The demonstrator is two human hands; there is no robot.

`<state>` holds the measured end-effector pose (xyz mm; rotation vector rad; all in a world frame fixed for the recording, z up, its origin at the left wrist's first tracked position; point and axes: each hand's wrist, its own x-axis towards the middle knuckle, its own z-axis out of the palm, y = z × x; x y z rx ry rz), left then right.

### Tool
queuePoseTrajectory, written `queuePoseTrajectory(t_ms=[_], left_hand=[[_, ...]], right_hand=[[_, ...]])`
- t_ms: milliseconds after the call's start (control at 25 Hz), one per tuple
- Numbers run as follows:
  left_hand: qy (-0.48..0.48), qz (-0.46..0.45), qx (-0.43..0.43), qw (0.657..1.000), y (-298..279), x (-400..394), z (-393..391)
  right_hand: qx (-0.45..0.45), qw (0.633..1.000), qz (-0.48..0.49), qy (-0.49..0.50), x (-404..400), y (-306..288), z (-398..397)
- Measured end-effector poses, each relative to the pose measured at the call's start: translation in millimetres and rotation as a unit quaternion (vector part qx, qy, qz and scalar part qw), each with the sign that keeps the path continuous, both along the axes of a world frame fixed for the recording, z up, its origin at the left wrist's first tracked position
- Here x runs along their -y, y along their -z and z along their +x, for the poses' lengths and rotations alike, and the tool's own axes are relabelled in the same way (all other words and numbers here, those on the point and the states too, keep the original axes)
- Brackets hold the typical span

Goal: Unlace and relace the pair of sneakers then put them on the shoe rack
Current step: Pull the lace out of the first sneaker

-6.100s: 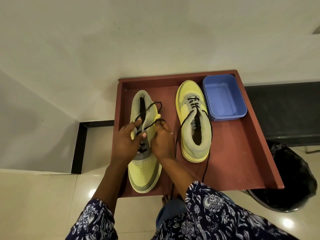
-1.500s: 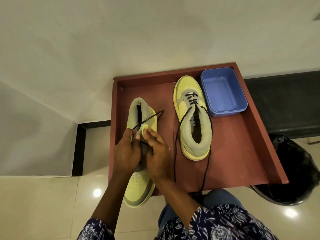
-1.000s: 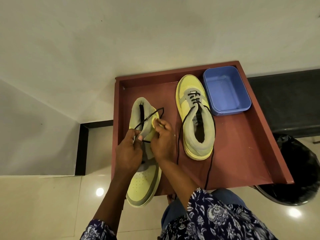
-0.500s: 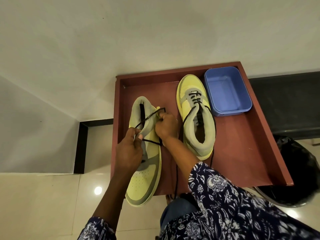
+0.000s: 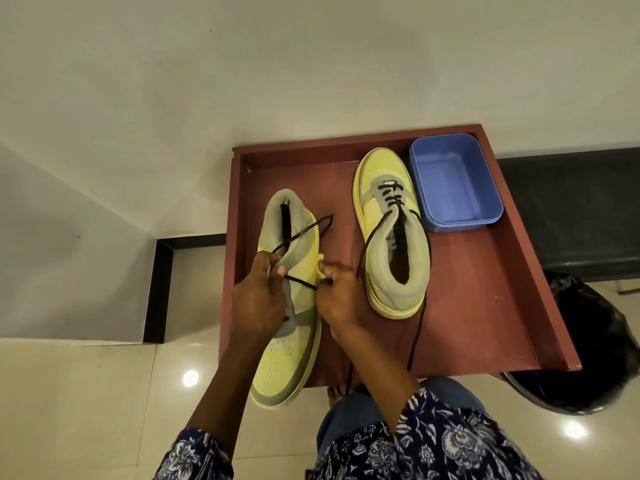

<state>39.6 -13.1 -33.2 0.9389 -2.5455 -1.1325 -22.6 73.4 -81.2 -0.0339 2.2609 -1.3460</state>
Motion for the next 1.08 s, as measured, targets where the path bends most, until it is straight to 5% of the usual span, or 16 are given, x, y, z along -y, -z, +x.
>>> queuePoseTrajectory(t_ms=[480, 1080], left_hand=[[0.001, -0.006, 0.016, 1.0, 3, 5, 0], [-0.004, 0.021, 0.016, 1.0, 7, 4, -2]], right_hand=[[-0.032, 0.998, 0.043, -0.016, 36, -19, -57], [-0.017, 0.998, 0.037, -0.039, 8, -11, -14]])
